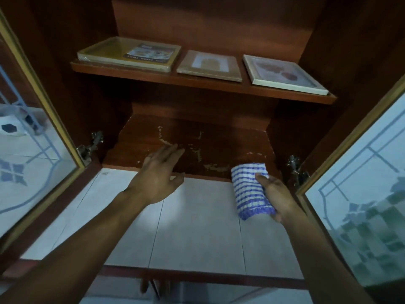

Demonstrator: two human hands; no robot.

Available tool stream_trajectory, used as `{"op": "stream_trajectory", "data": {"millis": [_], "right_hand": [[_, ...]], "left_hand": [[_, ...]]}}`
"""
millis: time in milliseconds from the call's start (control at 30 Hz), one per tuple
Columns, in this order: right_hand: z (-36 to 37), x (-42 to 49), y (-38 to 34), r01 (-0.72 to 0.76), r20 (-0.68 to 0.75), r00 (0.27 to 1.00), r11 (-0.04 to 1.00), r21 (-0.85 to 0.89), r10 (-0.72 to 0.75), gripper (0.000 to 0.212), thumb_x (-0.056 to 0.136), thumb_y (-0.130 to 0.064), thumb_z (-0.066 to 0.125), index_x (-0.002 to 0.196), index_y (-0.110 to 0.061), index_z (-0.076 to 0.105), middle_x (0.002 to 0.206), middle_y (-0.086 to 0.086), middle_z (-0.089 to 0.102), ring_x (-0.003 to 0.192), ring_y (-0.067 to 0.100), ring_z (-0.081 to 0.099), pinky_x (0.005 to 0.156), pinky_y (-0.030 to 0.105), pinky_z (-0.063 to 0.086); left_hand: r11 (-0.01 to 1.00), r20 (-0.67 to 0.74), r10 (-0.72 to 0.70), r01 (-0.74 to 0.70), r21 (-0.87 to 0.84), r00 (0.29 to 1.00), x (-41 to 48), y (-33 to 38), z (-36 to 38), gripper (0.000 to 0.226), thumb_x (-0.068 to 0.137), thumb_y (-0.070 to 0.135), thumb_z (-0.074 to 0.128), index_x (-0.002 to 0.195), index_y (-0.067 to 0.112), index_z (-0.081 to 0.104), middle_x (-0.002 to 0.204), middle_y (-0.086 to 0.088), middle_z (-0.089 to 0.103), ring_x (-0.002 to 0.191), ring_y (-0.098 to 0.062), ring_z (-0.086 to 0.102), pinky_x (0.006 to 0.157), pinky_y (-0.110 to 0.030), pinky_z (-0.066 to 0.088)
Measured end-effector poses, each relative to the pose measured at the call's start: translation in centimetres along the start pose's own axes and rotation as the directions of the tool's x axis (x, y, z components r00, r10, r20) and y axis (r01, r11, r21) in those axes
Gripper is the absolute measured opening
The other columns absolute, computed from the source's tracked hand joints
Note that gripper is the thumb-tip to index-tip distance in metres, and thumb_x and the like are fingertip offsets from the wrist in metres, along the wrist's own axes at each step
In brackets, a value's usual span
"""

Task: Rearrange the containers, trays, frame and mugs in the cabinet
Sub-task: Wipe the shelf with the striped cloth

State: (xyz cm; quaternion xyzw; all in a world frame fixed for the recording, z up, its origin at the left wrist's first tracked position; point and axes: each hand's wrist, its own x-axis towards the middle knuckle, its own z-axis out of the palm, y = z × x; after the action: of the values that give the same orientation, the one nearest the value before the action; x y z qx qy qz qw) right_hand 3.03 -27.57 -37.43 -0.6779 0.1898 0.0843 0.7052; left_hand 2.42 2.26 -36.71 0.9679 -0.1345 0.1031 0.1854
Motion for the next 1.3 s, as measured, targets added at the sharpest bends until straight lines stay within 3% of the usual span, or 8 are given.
{"op": "stream_trajectory", "data": {"millis": [367,567,700,800,933,1067,1200,1300], "right_hand": [[-2.4,0.4,2.7,-0.106,-0.081,0.991,0.994,-0.009,0.105,0.012,0.099,-0.023,0.057,0.102,-0.013,0.062,0.097,0.016,0.074,0.085,0.033,0.072,0.078,0.044,0.057],[-2.7,0.0,2.9,-0.028,-0.083,0.997,0.963,-0.268,0.006,0.019,0.100,-0.029,0.053,0.112,-0.016,0.060,0.107,0.010,0.070,0.094,0.030,0.069,0.087,0.045,0.056],[-2.8,-0.1,2.5,0.063,-0.084,0.986,0.798,-0.600,-0.141,0.025,0.097,-0.034,0.054,0.119,-0.021,0.057,0.117,0.007,0.065,0.104,0.028,0.063,0.097,0.046,0.049],[-2.7,-0.2,1.8,0.082,-0.055,0.982,0.673,-0.735,-0.179,0.043,0.097,-0.033,0.056,0.135,-0.015,0.046,0.127,0.011,0.059,0.113,0.032,0.058,0.091,0.033,0.043],[-2.6,-0.3,1.8,0.120,-0.032,0.965,0.549,-0.827,-0.259,0.048,0.094,-0.026,0.060,0.134,-0.009,0.040,0.128,0.016,0.056,0.102,0.029,0.057,0.083,0.029,0.042],[-2.3,-0.8,3.2,0.219,0.109,0.938,0.316,-0.923,-0.330,0.065,0.097,-0.029,0.054,0.153,-0.015,0.024,0.156,0.015,0.024,0.136,0.036,0.037,0.109,0.044,0.039],[-2.0,-0.6,3.5,0.144,0.101,0.966,0.174,-0.974,-0.236,0.054,0.100,-0.033,0.043,0.150,-0.015,0.031,0.158,0.019,0.020,0.143,0.039,0.025,0.116,0.050,0.028],[-1.5,-0.9,2.2,0.215,0.168,0.934,0.121,-0.969,-0.316,0.058,0.100,-0.042,0.041,0.152,-0.023,0.026,0.163,0.011,0.006,0.148,0.037,0.012,0.119,0.050,0.022]], "left_hand": [[0.999,0.006,0.021,-0.021,0.034,1.000,-1.7,0.4,0.0,0.063,0.092,0.041,0.057,0.148,0.018,0.037,0.155,-0.005,0.033,0.144,-0.029,0.026,0.115,-0.046,0.021],[0.999,0.023,0.015,-0.015,0.036,1.000,-2.4,0.0,0.1,0.064,0.092,0.045,0.052,0.148,0.020,0.035,0.156,-0.004,0.031,0.145,-0.028,0.022,0.115,-0.046,0.020],[0.999,0.005,0.028,-0.028,0.023,1.000,-2.6,0.1,0.1,0.065,0.091,0.046,0.050,0.148,0.020,0.035,0.156,-0.004,0.031,0.145,-0.028,0.023,0.115,-0.046,0.019],[1.000,0.005,0.026,-0.026,0.017,1.000,-2.7,0.3,0.0,0.063,0.094,0.042,0.054,0.150,0.022,0.032,0.158,-0.001,0.027,0.146,-0.025,0.020,0.116,-0.043,0.016],[0.999,0.005,0.041,-0.041,0.036,0.999,-2.8,0.1,0.1,0.064,0.094,0.046,0.050,0.150,0.022,0.031,0.158,-0.001,0.027,0.146,-0.025,0.021,0.116,-0.043,0.016],[0.996,-0.026,0.035,-0.033,0.081,0.999,-2.9,0.1,0.3,0.069,0.086,0.051,0.043,0.148,0.022,0.035,0.157,-0.003,0.029,0.145,-0.029,0.022,0.115,-0.051,0.013],[0.990,-0.057,0.067,-0.059,0.131,0.996,-2.7,0.2,0.6,0.063,0.091,0.043,0.056,0.148,0.020,0.037,0.157,-0.007,0.029,0.145,-0.031,0.021,0.114,-0.055,0.013],[0.985,-0.077,0.067,-0.054,0.161,0.995,-2.3,0.5,0.5,0.065,0.091,0.041,0.058,0.148,0.019,0.035,0.157,-0.009,0.027,0.146,-0.033,0.019,0.114,-0.057,0.012]]}}
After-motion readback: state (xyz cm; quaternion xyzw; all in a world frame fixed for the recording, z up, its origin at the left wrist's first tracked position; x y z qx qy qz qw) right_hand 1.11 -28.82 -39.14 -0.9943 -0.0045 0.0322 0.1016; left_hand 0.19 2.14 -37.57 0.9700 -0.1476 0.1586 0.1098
